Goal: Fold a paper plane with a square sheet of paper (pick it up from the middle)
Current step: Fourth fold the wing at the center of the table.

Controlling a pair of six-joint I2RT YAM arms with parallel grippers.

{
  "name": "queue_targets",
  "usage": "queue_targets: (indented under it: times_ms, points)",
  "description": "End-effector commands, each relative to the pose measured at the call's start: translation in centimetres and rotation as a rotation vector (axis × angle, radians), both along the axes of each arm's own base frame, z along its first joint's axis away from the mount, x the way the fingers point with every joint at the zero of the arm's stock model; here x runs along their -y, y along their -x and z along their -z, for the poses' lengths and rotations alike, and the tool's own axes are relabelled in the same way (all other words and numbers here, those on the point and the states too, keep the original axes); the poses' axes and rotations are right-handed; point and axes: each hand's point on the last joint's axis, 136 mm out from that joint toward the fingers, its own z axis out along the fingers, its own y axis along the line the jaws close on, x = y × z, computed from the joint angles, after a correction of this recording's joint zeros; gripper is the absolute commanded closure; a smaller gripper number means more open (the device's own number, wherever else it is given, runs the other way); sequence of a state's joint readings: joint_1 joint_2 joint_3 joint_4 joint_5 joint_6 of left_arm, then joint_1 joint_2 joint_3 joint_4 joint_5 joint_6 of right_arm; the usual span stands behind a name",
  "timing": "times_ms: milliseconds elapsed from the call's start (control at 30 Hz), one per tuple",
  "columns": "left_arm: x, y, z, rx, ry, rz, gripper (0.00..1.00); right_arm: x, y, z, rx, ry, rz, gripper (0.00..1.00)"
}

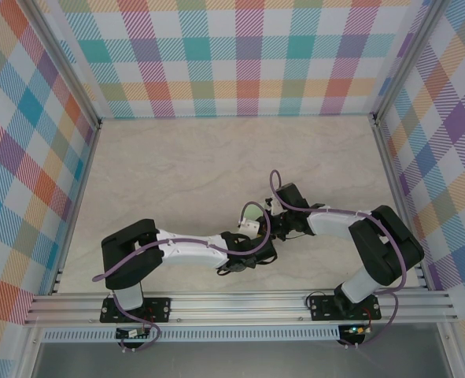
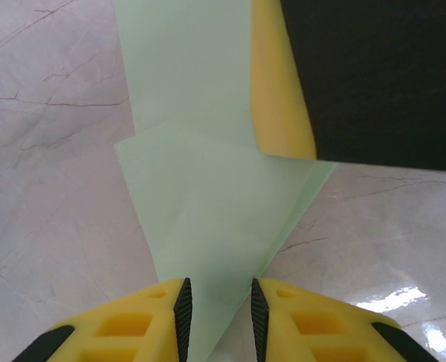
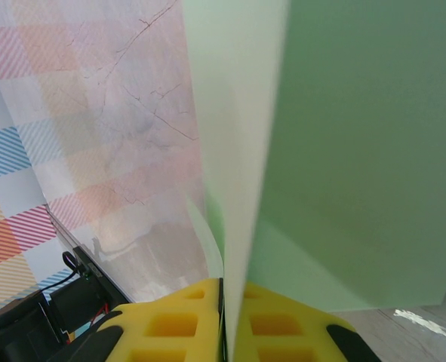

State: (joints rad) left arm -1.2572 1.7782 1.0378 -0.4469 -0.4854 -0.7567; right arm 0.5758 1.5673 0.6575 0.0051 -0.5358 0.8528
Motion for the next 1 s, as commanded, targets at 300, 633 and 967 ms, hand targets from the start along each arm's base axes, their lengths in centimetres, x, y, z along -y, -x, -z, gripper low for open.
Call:
queue_targets:
  times_ms: [300, 633, 967]
  points:
    - [-0.15, 0.37, -0.01, 0.015, -0.035, 0.004, 0.64, -0.54, -0.67, -1.32, 0.012, -0.023, 0.005, 0.91]
    - [-0.86, 0.15, -0.03, 0.035, -0.063, -0.017, 0.77, -0.67, -0.78, -1.52, 0.013, -0.026, 0.001, 0.91]
    - [-1.13, 0.05, -0.15, 0.043, -0.064, -0.035, 0.85, -0.46, -0.54, -1.17, 0.006, -0.018, 0.003, 0.91]
